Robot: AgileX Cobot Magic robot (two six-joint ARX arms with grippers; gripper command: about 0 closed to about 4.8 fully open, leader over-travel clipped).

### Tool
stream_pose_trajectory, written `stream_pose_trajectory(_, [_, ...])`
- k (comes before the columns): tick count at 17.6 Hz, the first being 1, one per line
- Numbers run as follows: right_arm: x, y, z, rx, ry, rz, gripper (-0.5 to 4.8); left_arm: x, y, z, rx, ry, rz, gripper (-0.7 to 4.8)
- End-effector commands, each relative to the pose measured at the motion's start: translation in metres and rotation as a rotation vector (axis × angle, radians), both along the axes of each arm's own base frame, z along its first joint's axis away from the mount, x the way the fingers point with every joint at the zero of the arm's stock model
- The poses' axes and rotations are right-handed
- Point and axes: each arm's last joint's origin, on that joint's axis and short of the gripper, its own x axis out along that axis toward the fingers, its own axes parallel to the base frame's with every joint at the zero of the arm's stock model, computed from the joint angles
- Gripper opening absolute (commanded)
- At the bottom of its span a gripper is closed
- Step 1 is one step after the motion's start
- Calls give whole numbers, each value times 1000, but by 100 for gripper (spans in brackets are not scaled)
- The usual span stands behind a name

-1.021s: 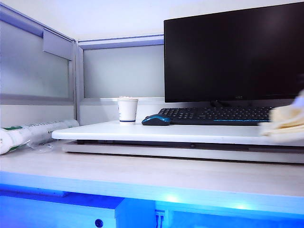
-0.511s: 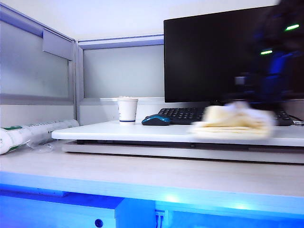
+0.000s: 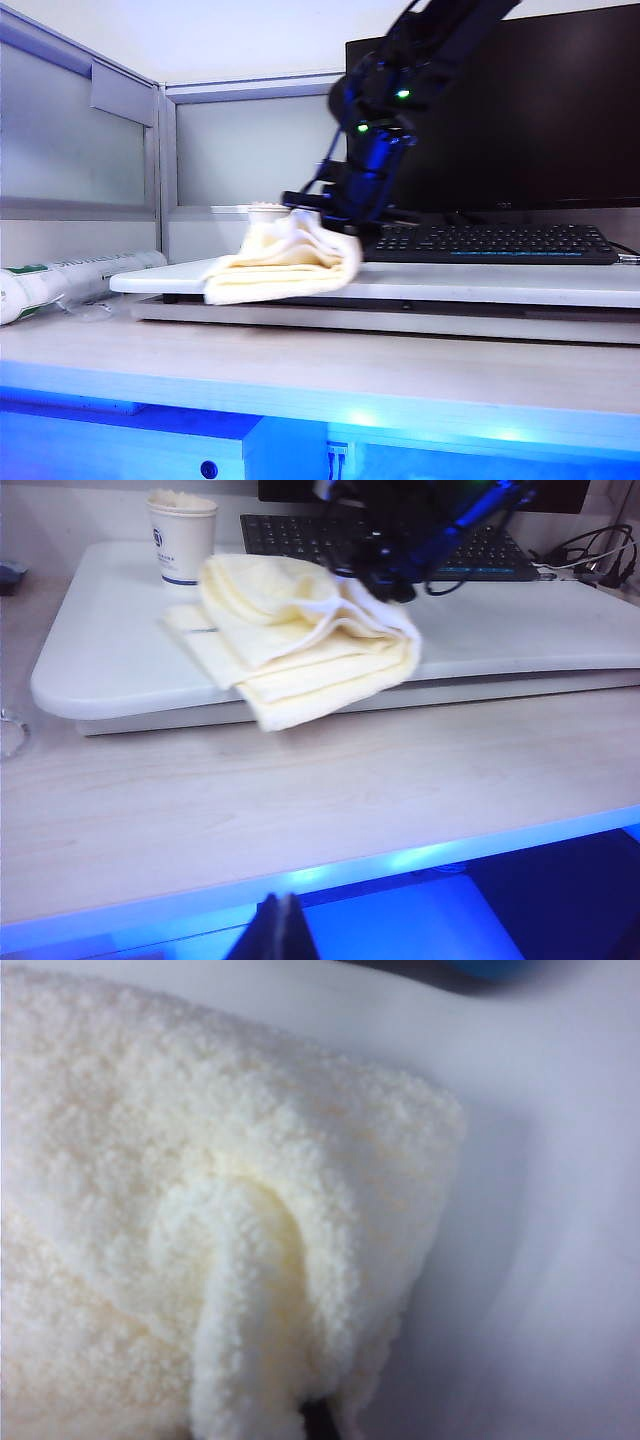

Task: Wipe the tabletop with a clean cloth to remove dust and stains.

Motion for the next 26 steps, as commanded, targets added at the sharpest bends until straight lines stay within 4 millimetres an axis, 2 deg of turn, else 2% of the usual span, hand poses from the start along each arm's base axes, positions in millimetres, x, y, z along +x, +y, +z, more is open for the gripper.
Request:
stream_pose_trajectory(1, [-2, 4, -2, -1, 27, 8, -8, 0, 0, -2, -1, 16, -6, -5])
stream_pose_trajectory(2, [-1, 0, -1, -2, 30, 3, 16, 0, 0, -2, -1, 17, -7, -5])
stream_pose_trajectory(4, [-2, -5, 5, -4, 39, -4, 269, 0, 0, -2, -1, 17, -6, -5])
stream_pose_trajectory(5, [-4, -7, 12, -8, 29, -1, 339, 0, 0, -2, 0, 17, -6, -5])
stream_pose_trajectory(7, [-7, -11, 29, -5, -9, 9, 339, 0, 0, -2, -1, 17, -6, -5])
stream_pose_trajectory(9, [-13, -16, 58, 8, -79, 24, 346, 0, 0, -2, -1, 17, -6, -4])
stream_pose_trajectory(11, [-24, -26, 93, 40, -145, 16, 413, 0, 0, -2, 0, 17, -5, -4])
stream_pose_trajectory(13, [-36, -38, 125, 59, -198, 7, 414, 0, 0, -2, 0, 17, -3, -3])
stream_pose_trajectory(17, [-84, -79, 206, 26, -363, -24, 413, 0, 0, -2, 1, 17, 1, 4])
stream_pose_trajectory(18, [-99, -88, 226, 29, -412, -24, 409, 0, 0, -2, 1, 16, 3, 53])
stream_pose_trajectory(20, [-128, -114, 258, 32, -487, -58, 408, 0, 0, -2, 1, 16, 5, 59])
stream_pose_trajectory(21, [-144, -127, 269, 14, -518, -85, 392, 0, 0, -2, 1, 16, 4, 59])
stream_pose_trajectory(22, [-156, -141, 275, 8, -529, -111, 387, 0, 0, -2, 2, 16, 4, 59])
stream_pose_trajectory(23, [-175, -155, 277, -2, -536, -132, 387, 0, 1, -2, 4, 15, 16, 59])
stream_pose_trajectory(25, [-209, -178, 269, -16, -529, -177, 386, 0, 1, -2, 6, 15, 28, 59])
stream_pose_trajectory(26, [-229, -190, 255, -30, -511, -206, 386, 1, 1, -2, 10, 14, 48, 59])
